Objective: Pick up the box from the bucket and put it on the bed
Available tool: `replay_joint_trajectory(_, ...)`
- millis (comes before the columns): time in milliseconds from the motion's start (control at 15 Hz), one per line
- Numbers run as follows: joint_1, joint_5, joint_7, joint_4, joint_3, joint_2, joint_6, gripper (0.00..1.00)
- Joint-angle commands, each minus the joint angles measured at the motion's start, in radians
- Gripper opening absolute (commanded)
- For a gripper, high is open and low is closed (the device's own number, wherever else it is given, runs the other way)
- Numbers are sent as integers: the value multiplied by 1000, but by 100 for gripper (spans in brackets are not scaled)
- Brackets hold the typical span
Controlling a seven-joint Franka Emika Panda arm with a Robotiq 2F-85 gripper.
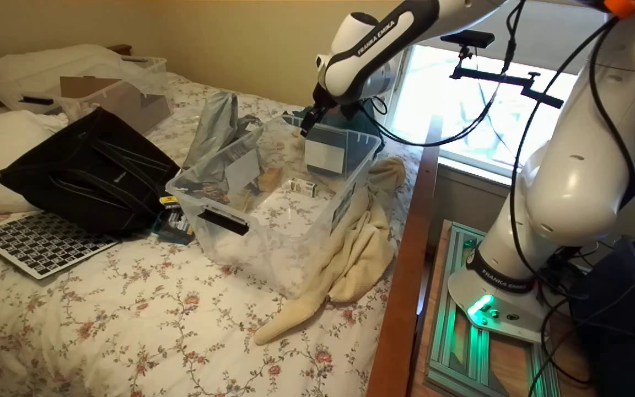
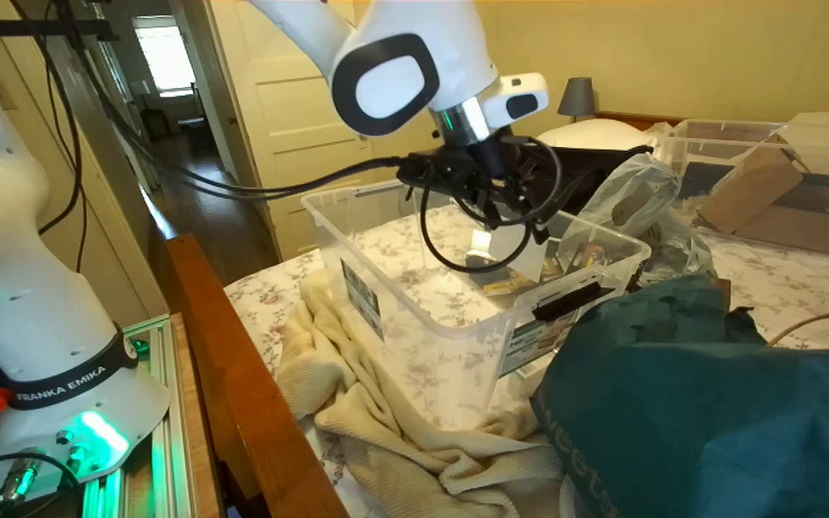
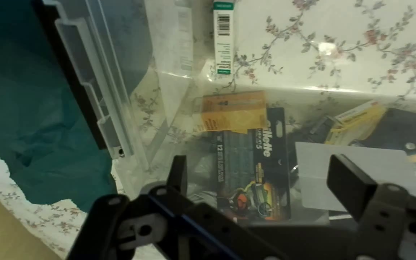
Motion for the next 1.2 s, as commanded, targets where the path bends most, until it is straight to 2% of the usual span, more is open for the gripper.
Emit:
replay_joint_trajectory(0,-43,-146,149,123,18,154,9,100)
replay_joint_trajectory(67,-67,-95,120,138,56,162,-29,100)
replay_joint_trajectory(133,-70,-124,124,74,50,111,8,100)
replay_joint_trajectory(467,-83,-122,129,119,70,159,-1,100)
replay_joint_trajectory(733,-159,-14,42,191,169,230,-121,100)
replay_joint_trajectory(933,-183,-7,55,251,188,295,-194,100)
replay_joint_trajectory(1133,-179,-37,101,321,172,379,-224,100)
